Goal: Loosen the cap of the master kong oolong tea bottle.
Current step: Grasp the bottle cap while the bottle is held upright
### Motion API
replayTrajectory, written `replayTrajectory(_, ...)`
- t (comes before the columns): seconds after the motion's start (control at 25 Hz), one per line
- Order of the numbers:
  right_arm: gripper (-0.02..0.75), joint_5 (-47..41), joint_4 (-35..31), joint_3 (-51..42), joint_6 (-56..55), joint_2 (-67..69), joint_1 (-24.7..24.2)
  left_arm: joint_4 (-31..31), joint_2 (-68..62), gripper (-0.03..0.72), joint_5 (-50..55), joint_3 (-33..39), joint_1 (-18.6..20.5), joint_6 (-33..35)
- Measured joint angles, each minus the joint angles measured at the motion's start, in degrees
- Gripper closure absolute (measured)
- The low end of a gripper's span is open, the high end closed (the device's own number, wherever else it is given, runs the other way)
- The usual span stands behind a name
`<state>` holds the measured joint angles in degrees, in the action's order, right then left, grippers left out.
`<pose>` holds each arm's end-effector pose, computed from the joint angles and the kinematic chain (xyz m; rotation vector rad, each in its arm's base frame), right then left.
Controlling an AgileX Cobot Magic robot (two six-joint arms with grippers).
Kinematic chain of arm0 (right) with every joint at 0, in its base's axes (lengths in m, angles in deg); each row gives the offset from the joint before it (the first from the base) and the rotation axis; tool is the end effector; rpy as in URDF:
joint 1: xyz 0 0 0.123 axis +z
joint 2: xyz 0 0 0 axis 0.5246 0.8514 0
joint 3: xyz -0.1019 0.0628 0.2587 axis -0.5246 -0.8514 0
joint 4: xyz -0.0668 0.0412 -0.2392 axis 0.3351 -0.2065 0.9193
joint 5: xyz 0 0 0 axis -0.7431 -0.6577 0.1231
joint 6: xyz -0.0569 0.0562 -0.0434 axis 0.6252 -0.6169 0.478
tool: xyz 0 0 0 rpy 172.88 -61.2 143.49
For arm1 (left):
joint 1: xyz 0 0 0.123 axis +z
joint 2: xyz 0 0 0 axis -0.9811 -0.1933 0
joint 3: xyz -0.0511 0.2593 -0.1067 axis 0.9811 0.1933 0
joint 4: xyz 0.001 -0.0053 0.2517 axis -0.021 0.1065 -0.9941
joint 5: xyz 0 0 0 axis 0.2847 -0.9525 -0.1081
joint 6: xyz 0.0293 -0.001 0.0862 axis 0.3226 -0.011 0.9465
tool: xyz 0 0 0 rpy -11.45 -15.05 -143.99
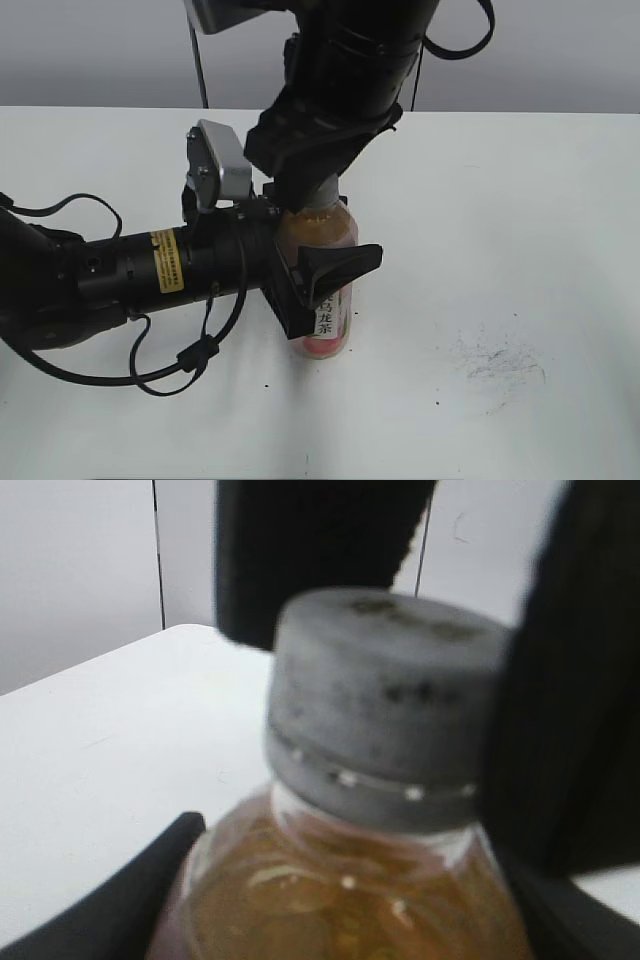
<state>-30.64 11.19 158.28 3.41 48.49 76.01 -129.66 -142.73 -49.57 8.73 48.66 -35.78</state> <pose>0.2731 0.2819 0.3048 -1.3993 2.5102 0.2764 0.2545 -0.2173 0.1352 0.9915 1.4621 -0.9711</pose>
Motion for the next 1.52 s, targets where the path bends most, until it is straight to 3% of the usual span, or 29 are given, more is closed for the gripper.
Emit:
replayTrajectory(0.32,0.348,-0.07,0.49,0.0,-1.39,0.0,0.0,0.18,0.0,0.24,0.1,0.0,0.05,-0.13)
replayTrajectory(0.56,0.448,-0.07,1.35,0.0,-1.02,0.0,0.0,0.18,0.0,0.24,0.1,0.0,0.05,-0.13)
replayTrajectory(0.96,0.465,0.04,3.48,0.0,5.63,0.12,0.1,0.62,0.0,0.24,0.25,0.0,0.05,-0.19)
replayTrajectory(1.16,0.465,0.03,3.62,0.0,20.22,0.16,0.18,0.67,0.0,0.24,0.27,0.0,0.05,-0.19)
replayTrajectory(1.52,0.465,-0.02,3.38,0.0,59.54,0.16,0.18,0.67,0.0,0.24,0.27,0.0,0.0,-0.17)
